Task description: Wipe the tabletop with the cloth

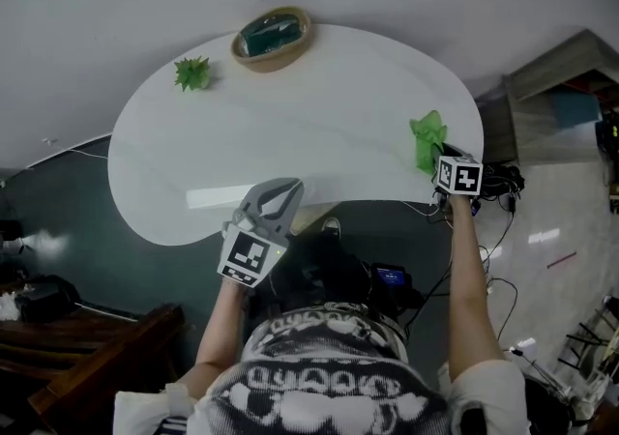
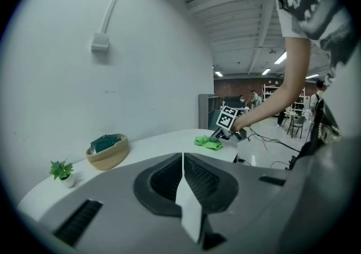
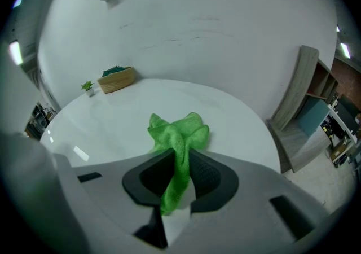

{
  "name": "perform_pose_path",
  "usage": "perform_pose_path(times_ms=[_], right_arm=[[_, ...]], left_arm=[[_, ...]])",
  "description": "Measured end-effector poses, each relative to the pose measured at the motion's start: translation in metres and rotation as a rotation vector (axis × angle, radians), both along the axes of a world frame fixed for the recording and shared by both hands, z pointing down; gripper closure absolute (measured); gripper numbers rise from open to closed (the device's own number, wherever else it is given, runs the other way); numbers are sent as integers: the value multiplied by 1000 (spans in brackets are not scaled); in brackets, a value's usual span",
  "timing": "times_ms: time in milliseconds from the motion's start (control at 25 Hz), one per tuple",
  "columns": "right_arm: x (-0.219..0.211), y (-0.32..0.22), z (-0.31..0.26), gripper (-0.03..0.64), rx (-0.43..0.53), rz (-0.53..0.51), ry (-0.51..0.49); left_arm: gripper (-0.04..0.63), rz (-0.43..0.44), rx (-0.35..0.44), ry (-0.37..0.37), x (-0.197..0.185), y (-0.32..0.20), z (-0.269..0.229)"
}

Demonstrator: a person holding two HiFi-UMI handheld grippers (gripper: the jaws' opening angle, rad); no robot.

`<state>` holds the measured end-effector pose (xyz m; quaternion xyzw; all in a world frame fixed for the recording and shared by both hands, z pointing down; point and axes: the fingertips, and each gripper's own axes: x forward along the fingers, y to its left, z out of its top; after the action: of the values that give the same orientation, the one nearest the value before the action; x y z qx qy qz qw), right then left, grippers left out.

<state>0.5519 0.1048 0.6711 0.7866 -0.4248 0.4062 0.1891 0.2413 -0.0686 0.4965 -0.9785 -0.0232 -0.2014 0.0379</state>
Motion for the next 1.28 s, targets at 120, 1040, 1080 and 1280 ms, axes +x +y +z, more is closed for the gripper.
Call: perform_pose_path(times_ms=[120,1040,1080,1280], right_arm=[[23,26,3,538,-19,29,13],[-132,-98,-57,538,196,-137,-11],[-152,-112,-57,538,204,-164,-19],[-271,-189,-58,538,227,-318,-54]], left_arm=[[586,3,6,-14,10,10,3],[586,-78,31,-22,-99,-13,-2],[586,-95,33,-22,-113,-19,-2],[586,-187,44,-25,-199,-53,-1]])
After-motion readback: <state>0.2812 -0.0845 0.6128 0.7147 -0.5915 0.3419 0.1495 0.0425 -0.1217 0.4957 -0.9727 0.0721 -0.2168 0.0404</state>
